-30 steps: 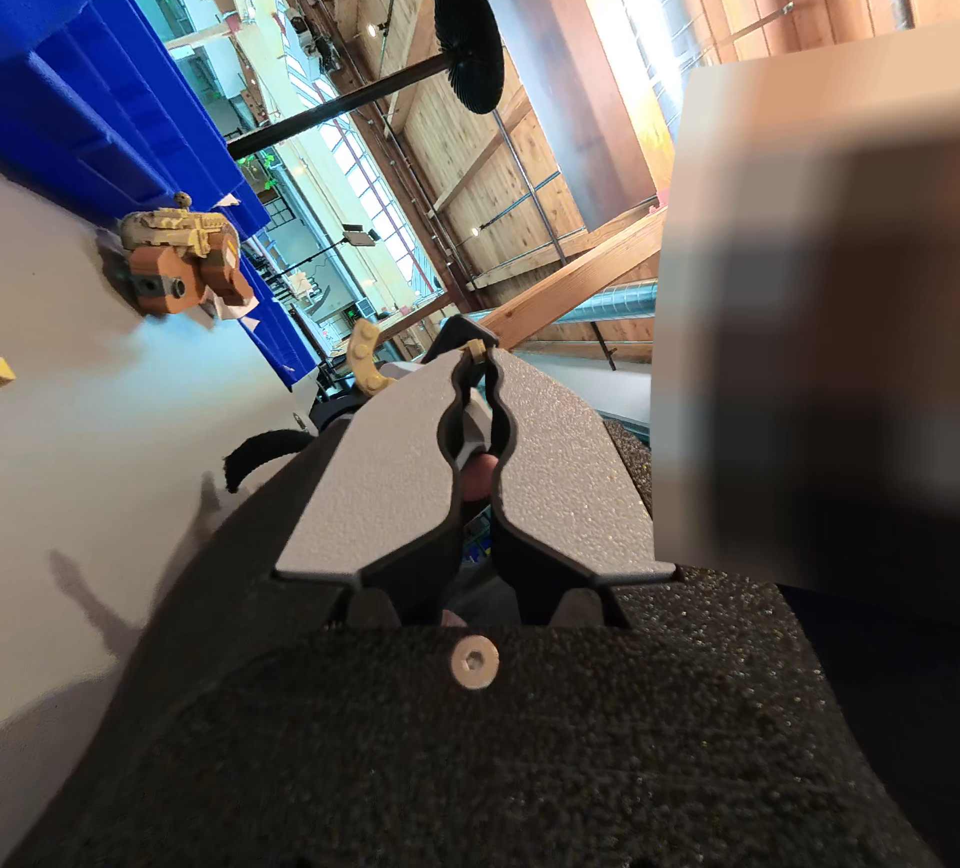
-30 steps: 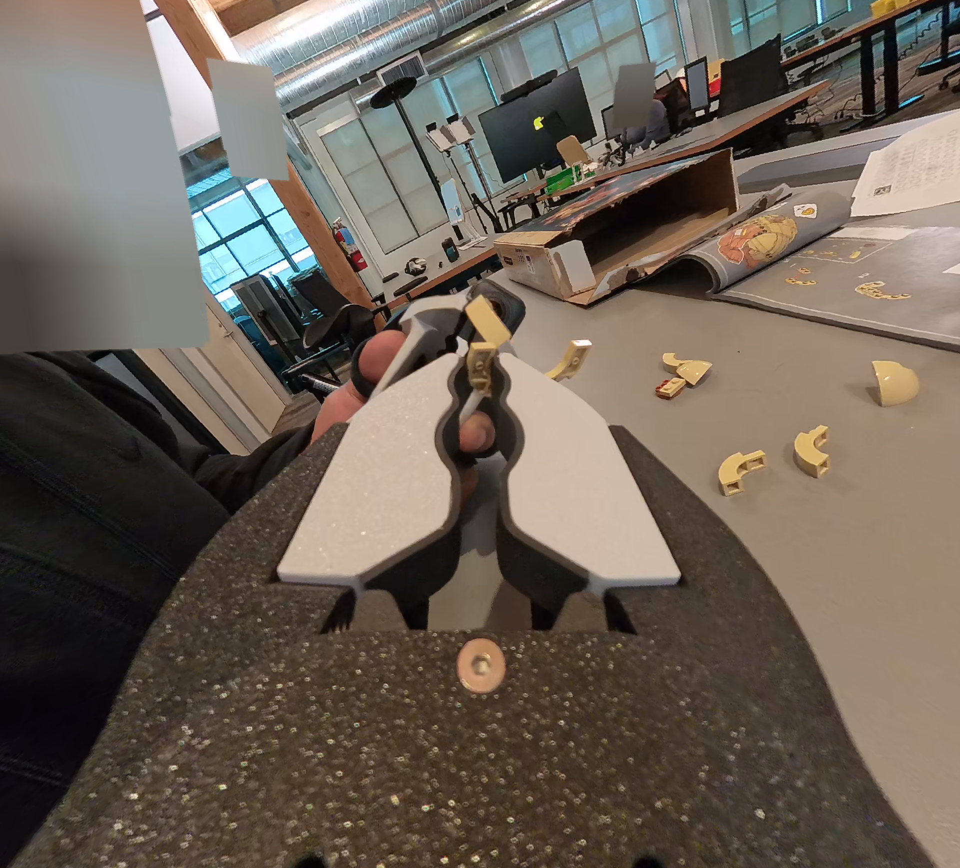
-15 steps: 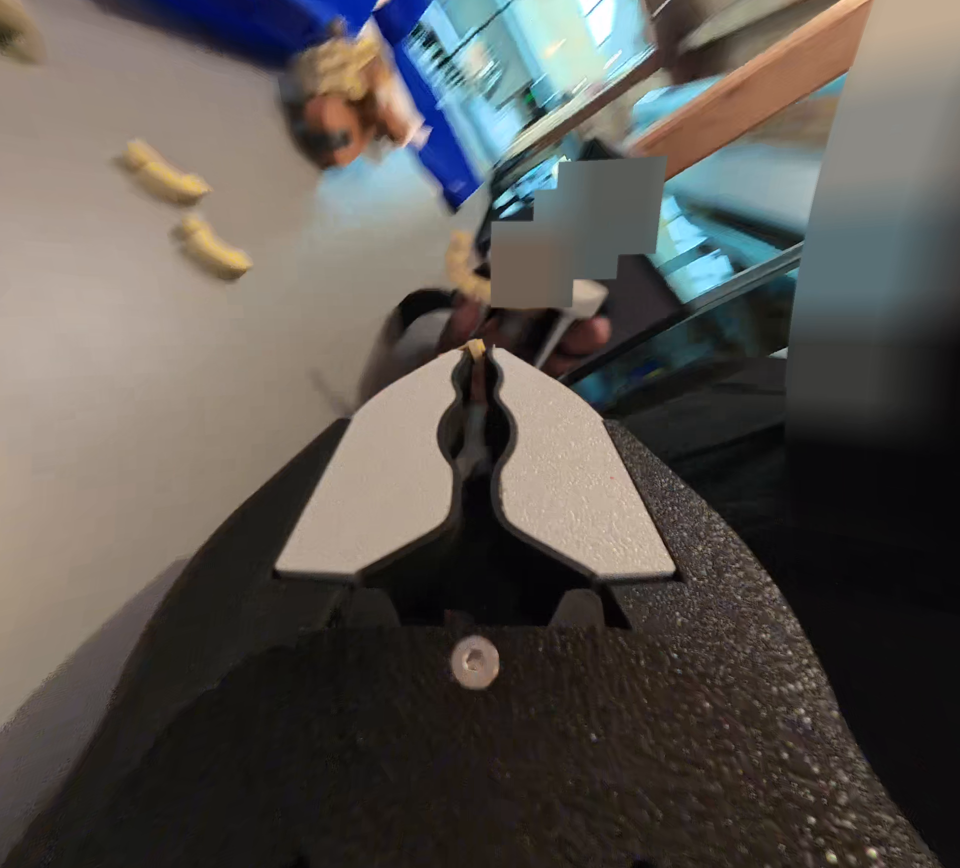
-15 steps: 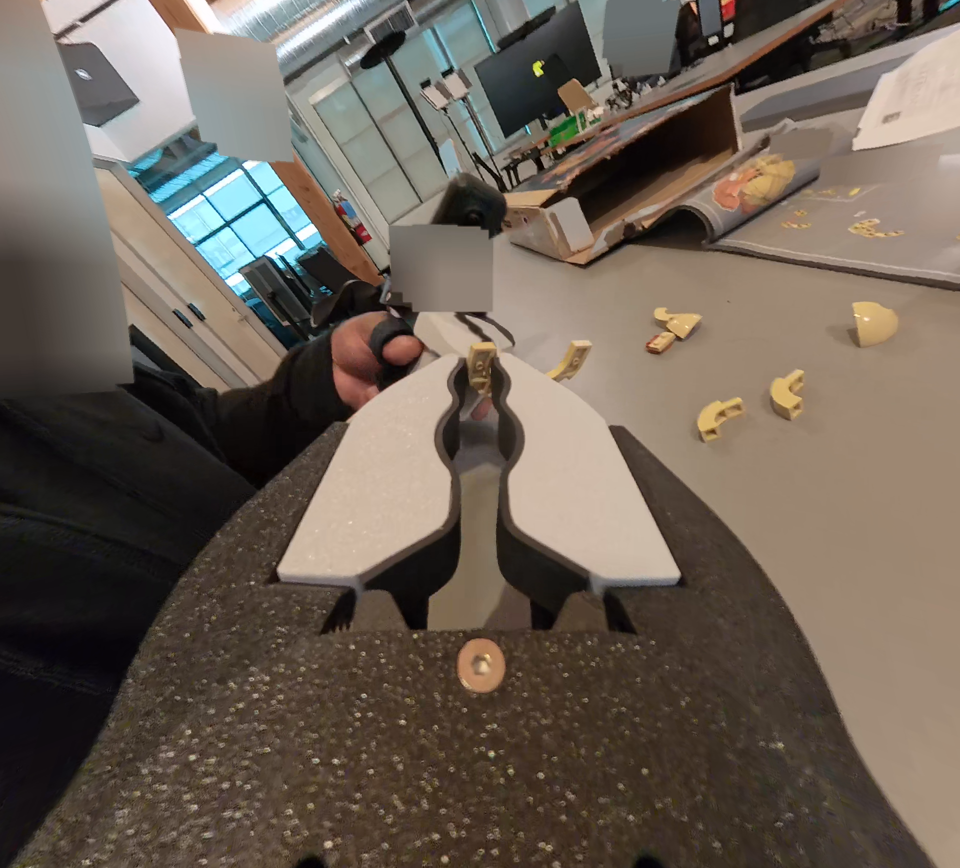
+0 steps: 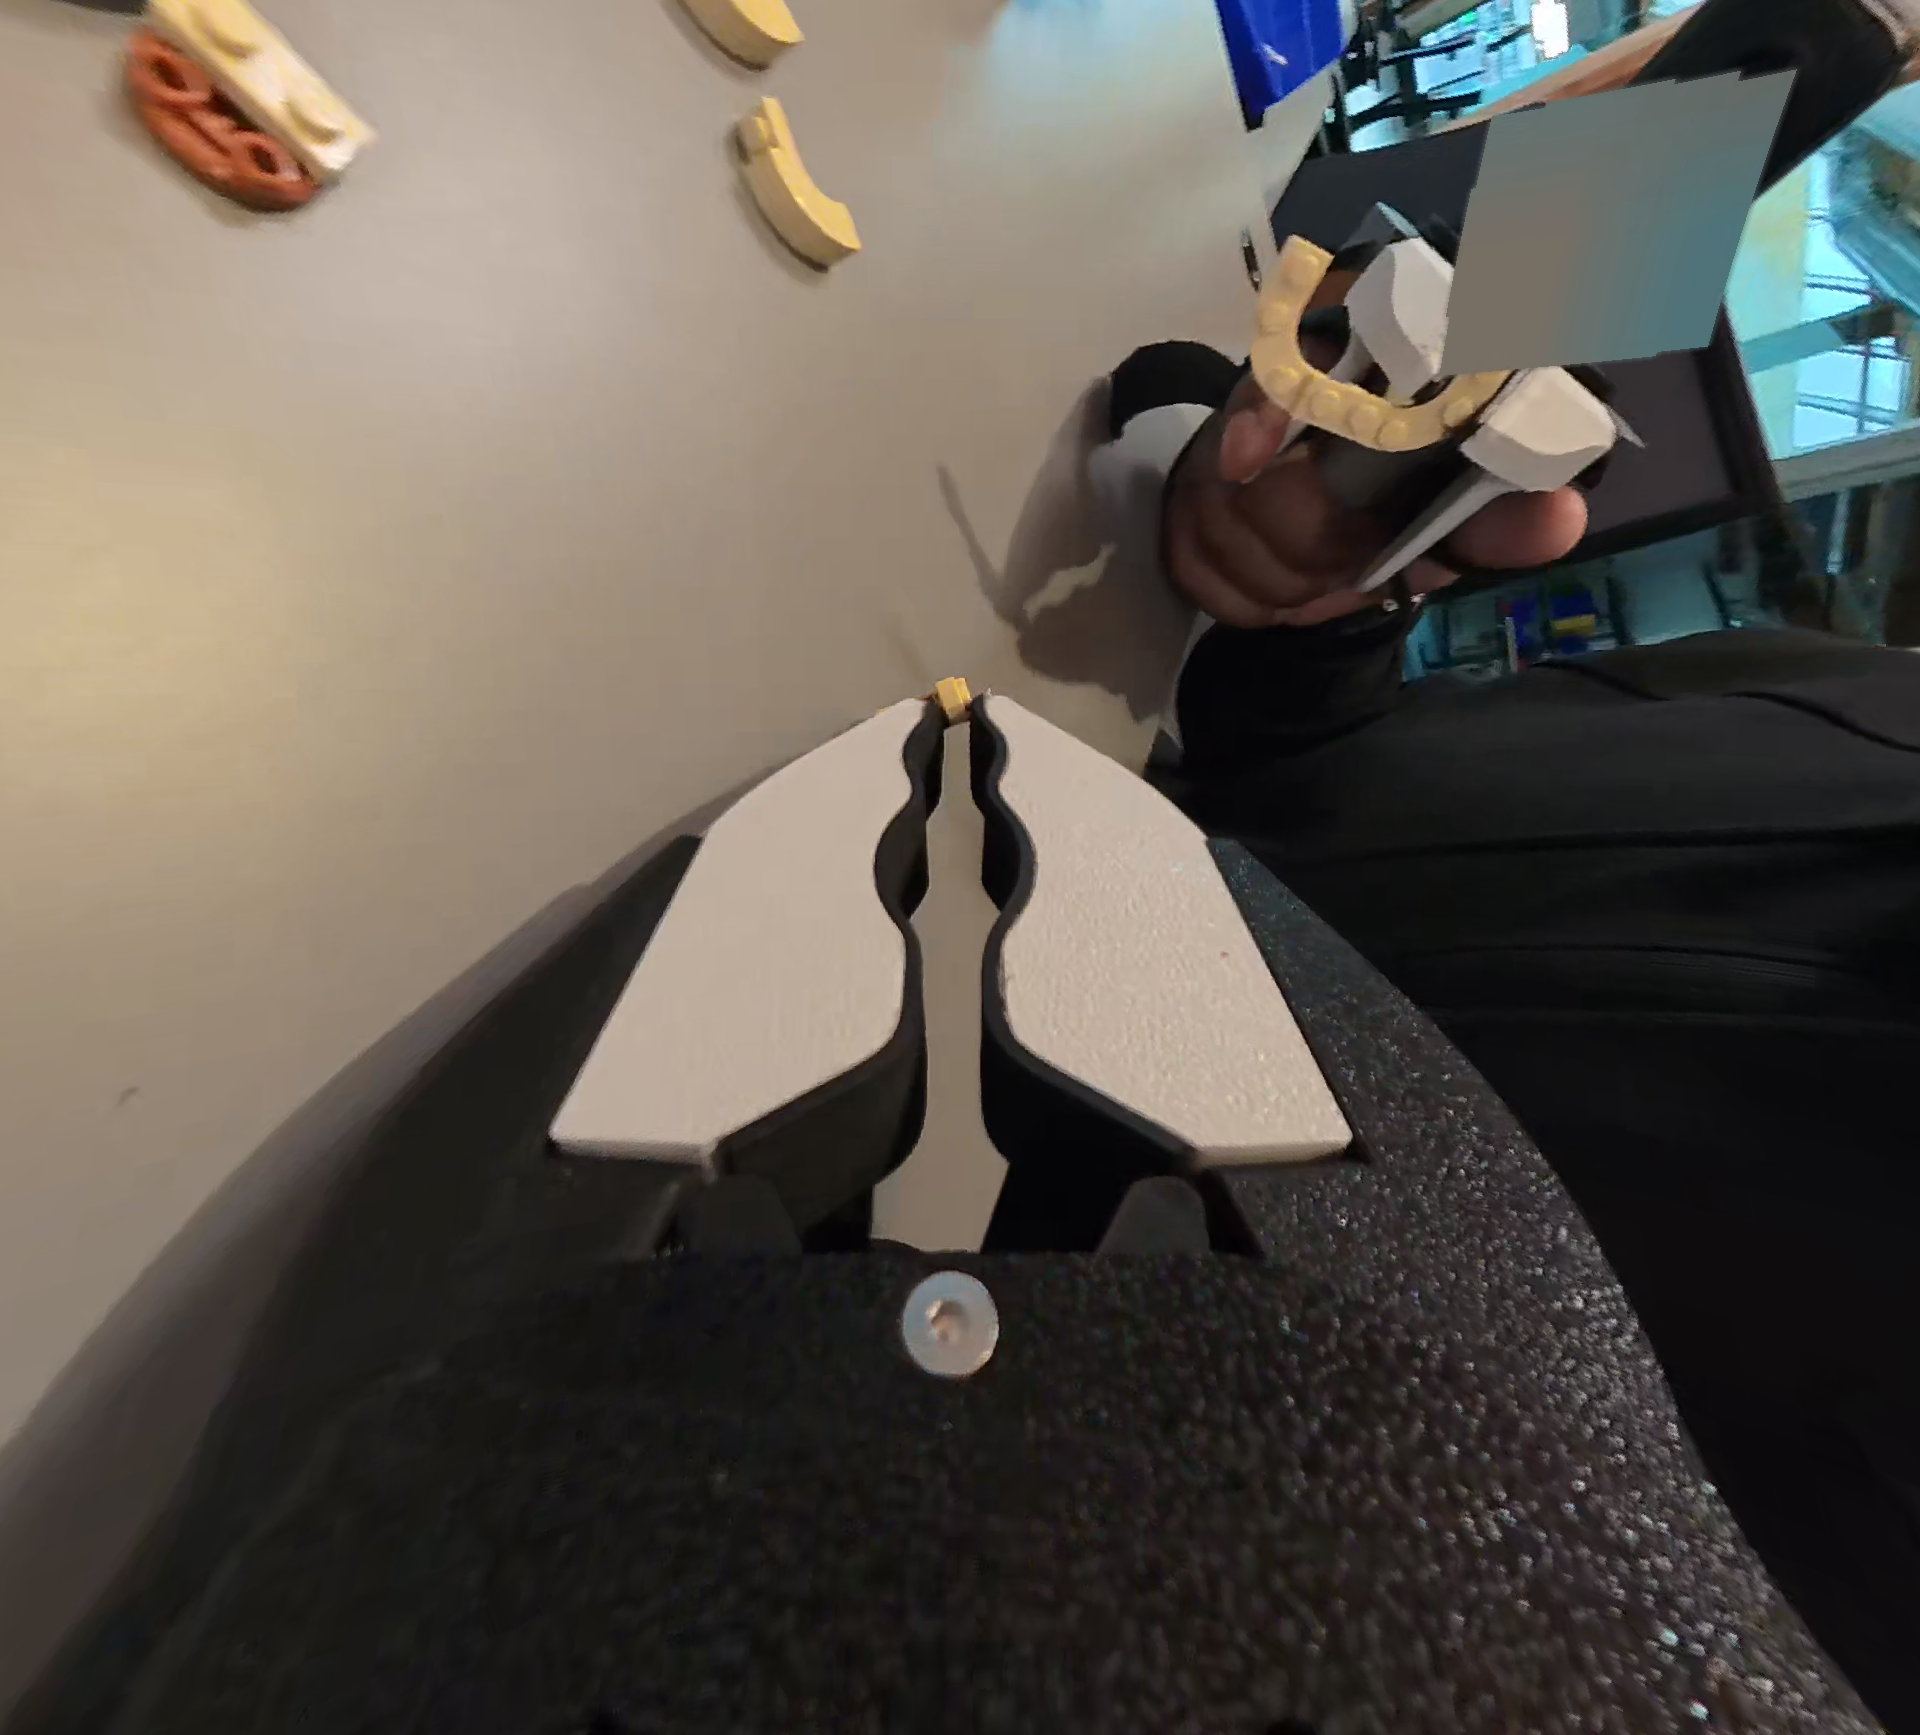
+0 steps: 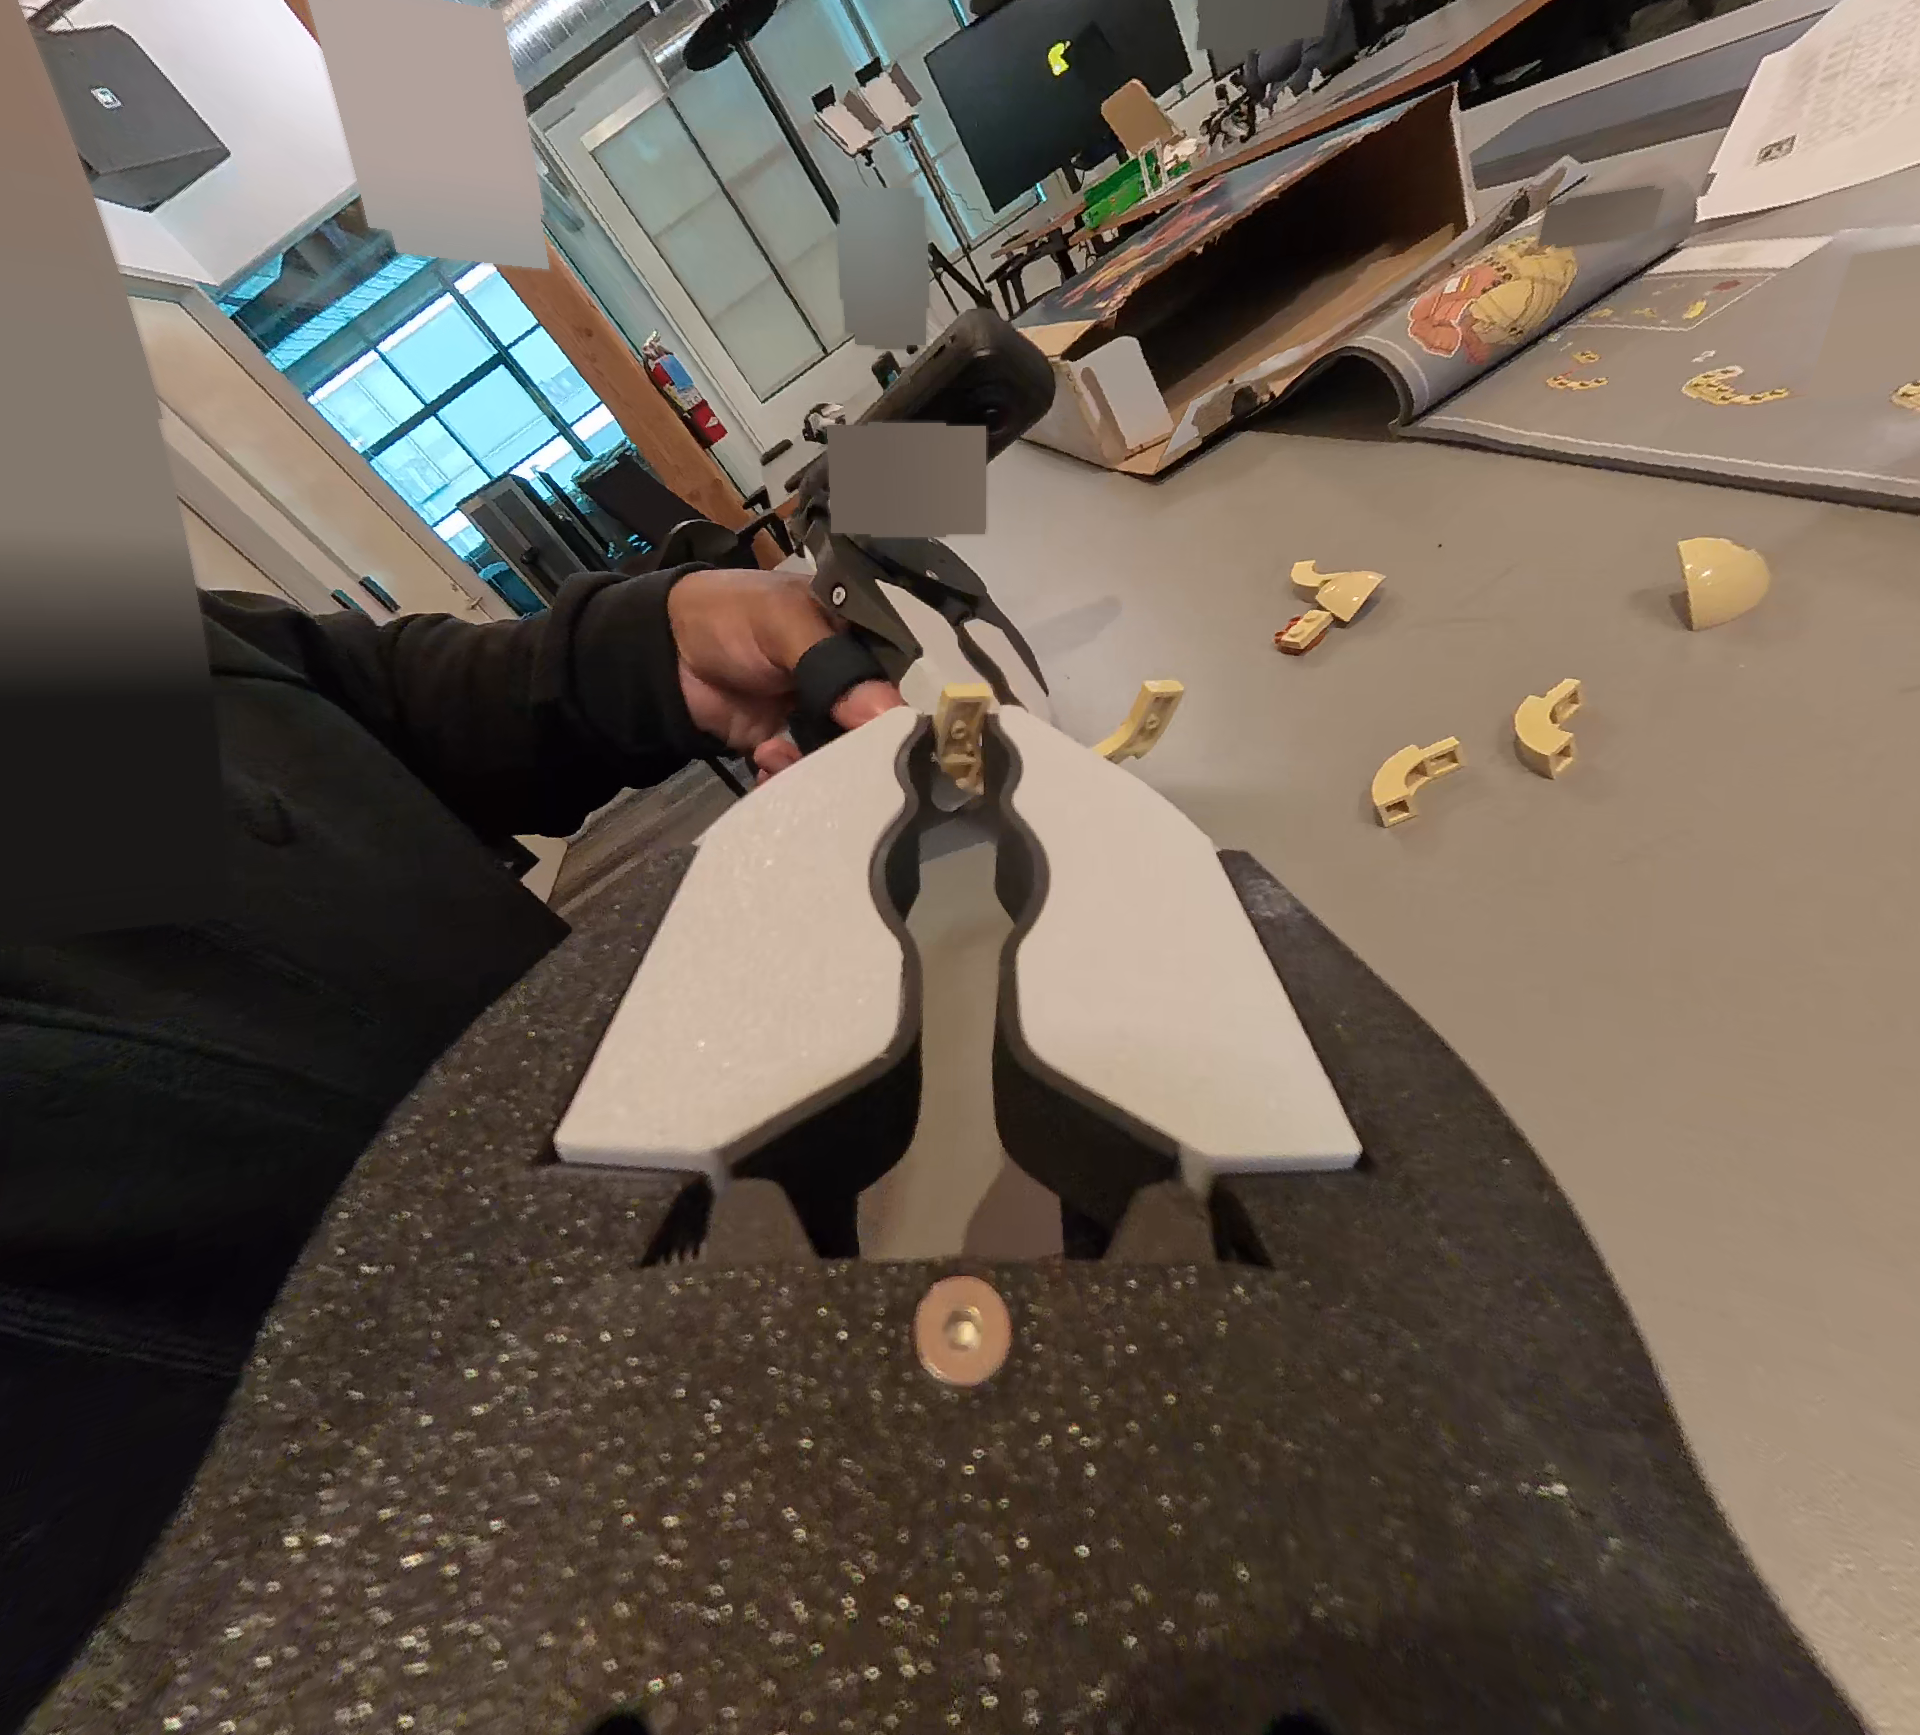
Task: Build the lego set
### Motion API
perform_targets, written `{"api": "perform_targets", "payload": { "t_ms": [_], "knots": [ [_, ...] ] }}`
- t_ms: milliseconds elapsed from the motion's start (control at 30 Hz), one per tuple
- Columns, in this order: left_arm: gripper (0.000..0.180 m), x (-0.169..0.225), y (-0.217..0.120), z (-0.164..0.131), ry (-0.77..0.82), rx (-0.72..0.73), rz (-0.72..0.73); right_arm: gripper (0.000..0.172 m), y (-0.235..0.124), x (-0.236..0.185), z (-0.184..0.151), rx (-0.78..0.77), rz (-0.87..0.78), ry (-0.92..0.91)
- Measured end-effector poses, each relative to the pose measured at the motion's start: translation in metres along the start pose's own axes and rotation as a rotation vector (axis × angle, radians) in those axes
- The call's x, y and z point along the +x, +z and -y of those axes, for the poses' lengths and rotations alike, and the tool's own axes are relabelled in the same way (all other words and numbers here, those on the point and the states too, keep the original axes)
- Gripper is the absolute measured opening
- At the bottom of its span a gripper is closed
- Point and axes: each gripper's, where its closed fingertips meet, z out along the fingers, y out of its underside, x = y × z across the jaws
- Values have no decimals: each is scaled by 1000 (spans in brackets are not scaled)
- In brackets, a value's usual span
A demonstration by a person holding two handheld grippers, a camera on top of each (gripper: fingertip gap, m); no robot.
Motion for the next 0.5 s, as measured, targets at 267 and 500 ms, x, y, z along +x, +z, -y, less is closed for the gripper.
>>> {"api": "perform_targets", "payload": {
  "t_ms": [267, 500],
  "knots": [
    [5, -12, -12, -3, 2, -27, 81, 8, 1, -2, -1, -10, 15, -1],
    [8, -27, -24, -2, 72, -47, 232, 8, 0, -2, 0, 1, 15, -2]
  ]
}}
